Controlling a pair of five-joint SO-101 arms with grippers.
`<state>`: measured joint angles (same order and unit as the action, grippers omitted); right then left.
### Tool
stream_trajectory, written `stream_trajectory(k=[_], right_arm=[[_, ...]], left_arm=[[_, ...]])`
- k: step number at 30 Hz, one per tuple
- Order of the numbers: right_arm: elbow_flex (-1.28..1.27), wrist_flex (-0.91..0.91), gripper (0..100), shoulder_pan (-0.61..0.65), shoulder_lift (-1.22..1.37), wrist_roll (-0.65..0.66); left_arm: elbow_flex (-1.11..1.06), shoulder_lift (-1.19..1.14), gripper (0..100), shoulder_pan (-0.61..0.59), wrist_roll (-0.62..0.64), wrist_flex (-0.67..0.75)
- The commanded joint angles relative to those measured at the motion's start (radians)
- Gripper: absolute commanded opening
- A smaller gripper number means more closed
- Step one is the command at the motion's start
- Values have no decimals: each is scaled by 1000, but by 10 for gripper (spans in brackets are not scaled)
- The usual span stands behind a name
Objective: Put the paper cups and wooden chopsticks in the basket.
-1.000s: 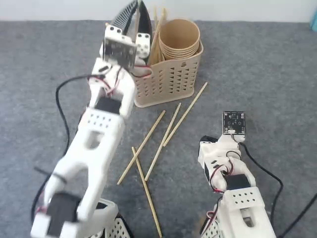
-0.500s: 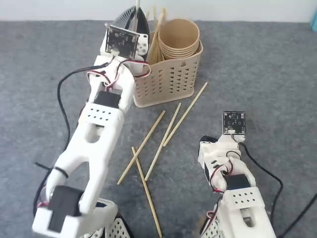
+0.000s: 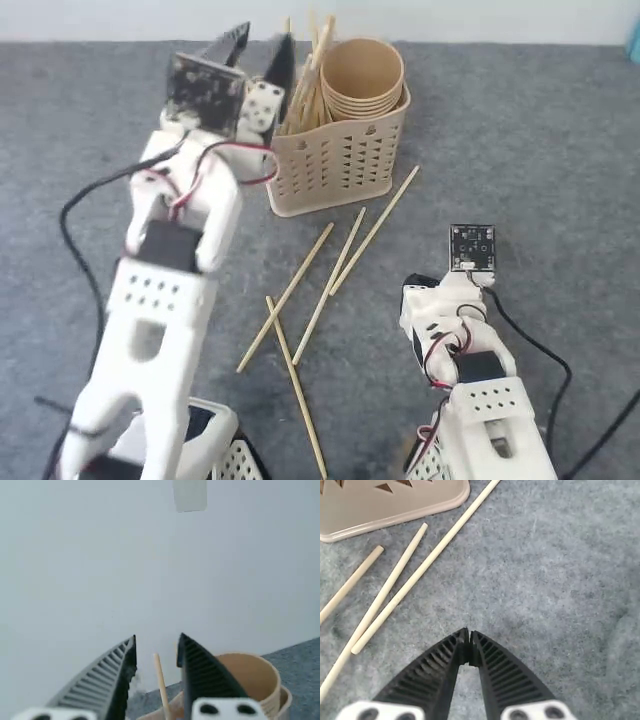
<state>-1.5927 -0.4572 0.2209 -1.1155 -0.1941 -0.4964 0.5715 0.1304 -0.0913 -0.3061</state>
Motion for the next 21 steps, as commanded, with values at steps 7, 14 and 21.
stream_trajectory(k=[7,14,21], right_arm=[[5,27,12,-4,-24,15],[3,27,12,-4,-24,15],[3,27,13,-4,-24,15]], left_arm=[[-101,229,12,-6,5,-689],[-367,222,12,29,-3,-783],[-544,117,16,118,0,-591]])
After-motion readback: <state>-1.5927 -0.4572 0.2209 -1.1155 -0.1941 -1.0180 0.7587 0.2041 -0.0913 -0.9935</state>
